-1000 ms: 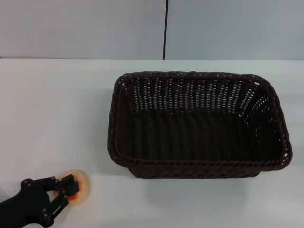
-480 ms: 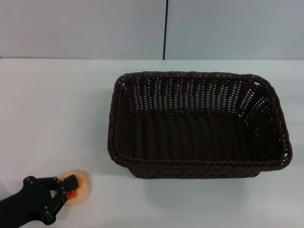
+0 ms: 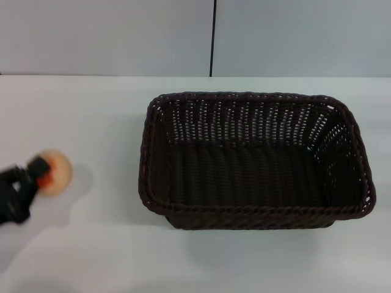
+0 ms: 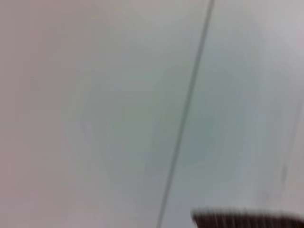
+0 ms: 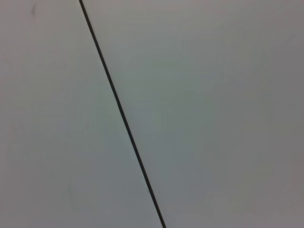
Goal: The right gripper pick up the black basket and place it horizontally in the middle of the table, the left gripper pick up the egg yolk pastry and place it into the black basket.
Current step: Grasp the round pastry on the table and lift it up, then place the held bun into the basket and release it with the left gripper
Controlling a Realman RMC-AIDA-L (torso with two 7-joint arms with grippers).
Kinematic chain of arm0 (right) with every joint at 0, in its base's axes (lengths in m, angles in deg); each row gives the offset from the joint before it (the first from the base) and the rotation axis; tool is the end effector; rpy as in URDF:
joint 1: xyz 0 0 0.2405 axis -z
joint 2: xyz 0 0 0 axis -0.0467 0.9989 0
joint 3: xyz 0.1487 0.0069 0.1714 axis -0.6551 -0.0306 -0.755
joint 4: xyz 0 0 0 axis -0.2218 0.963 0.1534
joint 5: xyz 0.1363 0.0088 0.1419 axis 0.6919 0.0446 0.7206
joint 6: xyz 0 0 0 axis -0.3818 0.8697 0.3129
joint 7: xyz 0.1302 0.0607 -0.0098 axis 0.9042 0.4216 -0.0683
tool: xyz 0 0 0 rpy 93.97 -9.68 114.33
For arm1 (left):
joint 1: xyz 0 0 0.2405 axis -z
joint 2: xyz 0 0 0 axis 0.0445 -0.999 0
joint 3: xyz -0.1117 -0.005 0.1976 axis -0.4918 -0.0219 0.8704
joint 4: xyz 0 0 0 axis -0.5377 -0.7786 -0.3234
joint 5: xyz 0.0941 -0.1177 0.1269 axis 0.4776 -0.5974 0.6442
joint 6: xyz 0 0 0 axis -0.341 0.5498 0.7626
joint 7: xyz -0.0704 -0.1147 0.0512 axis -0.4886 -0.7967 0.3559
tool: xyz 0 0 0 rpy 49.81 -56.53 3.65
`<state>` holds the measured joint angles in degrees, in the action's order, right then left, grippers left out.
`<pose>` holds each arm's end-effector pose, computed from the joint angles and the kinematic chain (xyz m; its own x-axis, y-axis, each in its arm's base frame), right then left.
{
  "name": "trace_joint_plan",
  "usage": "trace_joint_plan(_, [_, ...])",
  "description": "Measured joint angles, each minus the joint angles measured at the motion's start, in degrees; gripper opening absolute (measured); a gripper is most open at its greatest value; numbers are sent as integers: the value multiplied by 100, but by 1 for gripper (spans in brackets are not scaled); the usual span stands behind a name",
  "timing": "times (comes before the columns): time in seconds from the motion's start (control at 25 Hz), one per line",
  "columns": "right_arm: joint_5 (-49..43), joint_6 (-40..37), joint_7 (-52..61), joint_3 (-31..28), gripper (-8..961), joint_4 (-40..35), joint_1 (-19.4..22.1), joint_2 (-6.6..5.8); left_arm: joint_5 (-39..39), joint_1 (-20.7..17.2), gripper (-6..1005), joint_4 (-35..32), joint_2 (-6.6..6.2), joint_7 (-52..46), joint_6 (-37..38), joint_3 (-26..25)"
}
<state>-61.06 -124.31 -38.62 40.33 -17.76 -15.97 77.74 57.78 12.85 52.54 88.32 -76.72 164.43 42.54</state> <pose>0.3562 0.2862 0.1088 0.4348 0.1968 -0.8788 -0.9002 0.0662 -0.4305 -0.3229 0.1840 0.0368 0.5417 0.1496 0.8271 0.7082 -0.6113 -0.3533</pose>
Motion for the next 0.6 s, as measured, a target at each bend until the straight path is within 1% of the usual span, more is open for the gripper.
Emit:
trace_joint_plan(0.08, [0, -3, 0, 1, 625, 41, 0, 1, 0, 125, 37, 117, 2, -7, 171, -334])
trace_joint_plan(0.12, [0, -7, 0, 0, 625, 65, -1, 1, 0, 258, 39, 222, 3, -8, 314, -541])
trace_joint_plan(0.2, [0, -23, 0, 0, 625, 101, -6, 0, -1, 411, 42, 321, 4, -9, 435, -639])
trace_joint_plan(0.28, [0, -30, 0, 1, 624, 106, -10, 2, 4, 694, 46, 476, 5, -10, 577, -661])
trace_joint_plan(0.32, [-2, -33, 0, 4, 624, 125, -13, 5, 34, 920, 48, 626, 8, -9, 634, -625])
trace_joint_plan(0.36, [-3, -35, 0, 3, 624, 133, -14, 5, 34, 920, 50, 626, 8, -9, 634, -625])
trace_joint_plan(0.4, [-5, -36, 0, 3, 624, 140, -16, 4, 57, 1096, 52, 742, 14, 2, 638, -545])
trace_joint_plan(0.48, [-7, -37, 0, 3, 624, 142, -18, 6, 79, 1329, 55, 879, 27, 25, 615, -292])
trace_joint_plan(0.52, [-9, -38, 0, 3, 624, 143, -20, 7, 79, 1476, 57, 951, 40, 35, 561, -34])
trace_joint_plan(0.56, [-9, -39, 0, 3, 624, 155, -20, 10, 79, 1476, 59, 951, 40, 35, 561, -34])
trace_joint_plan(0.6, [-10, -40, 0, 3, 624, 174, -20, 12, 80, 1608, 61, 1019, 53, 40, 492, 199])
